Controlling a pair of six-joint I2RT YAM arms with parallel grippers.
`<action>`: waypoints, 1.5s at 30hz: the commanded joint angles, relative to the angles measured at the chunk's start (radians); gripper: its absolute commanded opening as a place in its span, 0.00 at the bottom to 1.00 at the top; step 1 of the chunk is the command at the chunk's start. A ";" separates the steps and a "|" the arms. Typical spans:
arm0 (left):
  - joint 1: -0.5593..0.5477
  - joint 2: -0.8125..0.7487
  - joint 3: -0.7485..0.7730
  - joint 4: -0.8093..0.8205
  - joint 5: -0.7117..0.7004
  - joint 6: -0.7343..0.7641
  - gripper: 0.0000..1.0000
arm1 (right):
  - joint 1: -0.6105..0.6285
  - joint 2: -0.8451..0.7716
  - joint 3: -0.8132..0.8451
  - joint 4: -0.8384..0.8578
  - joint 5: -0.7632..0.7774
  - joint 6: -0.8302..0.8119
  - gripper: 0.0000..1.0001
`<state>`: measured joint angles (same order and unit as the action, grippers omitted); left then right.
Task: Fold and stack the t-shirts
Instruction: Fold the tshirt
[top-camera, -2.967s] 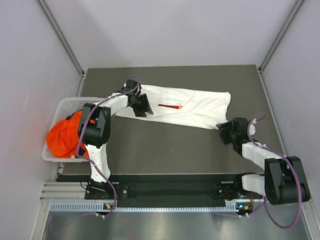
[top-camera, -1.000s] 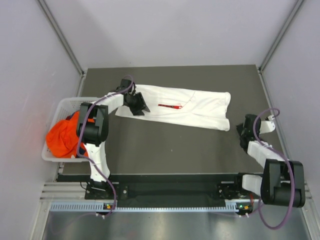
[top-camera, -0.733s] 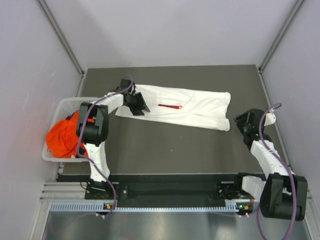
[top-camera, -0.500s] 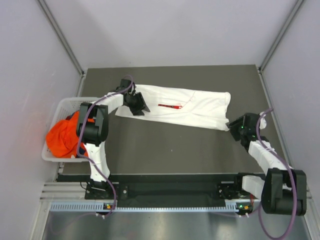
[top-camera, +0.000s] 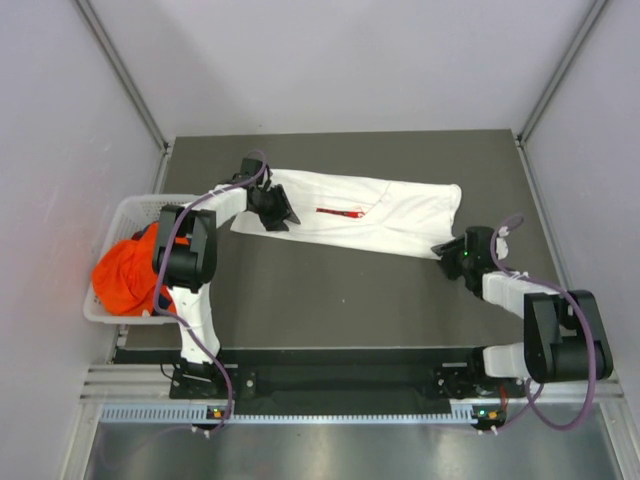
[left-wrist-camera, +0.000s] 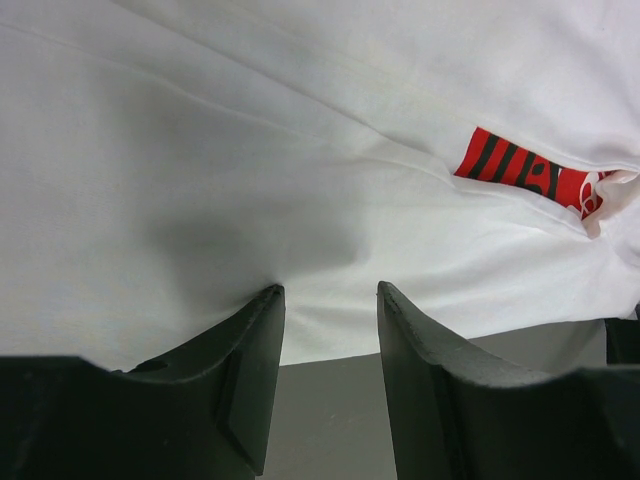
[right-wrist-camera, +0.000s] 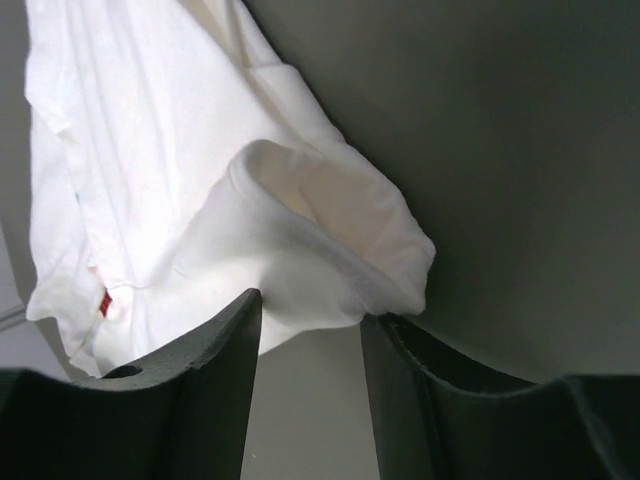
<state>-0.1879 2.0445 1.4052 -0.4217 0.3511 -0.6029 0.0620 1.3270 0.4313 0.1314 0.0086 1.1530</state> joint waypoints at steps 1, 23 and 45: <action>0.028 0.049 -0.040 -0.058 -0.159 0.060 0.49 | 0.010 0.024 -0.043 0.123 0.065 0.051 0.43; 0.050 0.065 -0.051 -0.084 -0.219 0.077 0.49 | -0.054 -0.003 -0.037 0.062 0.331 -0.150 0.20; 0.057 0.046 -0.045 -0.089 -0.199 0.071 0.49 | -0.054 -0.055 0.099 -0.153 0.501 -0.285 0.20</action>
<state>-0.1711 2.0445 1.4052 -0.4225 0.3435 -0.5999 0.0284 1.3197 0.4839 0.0322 0.3477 0.9768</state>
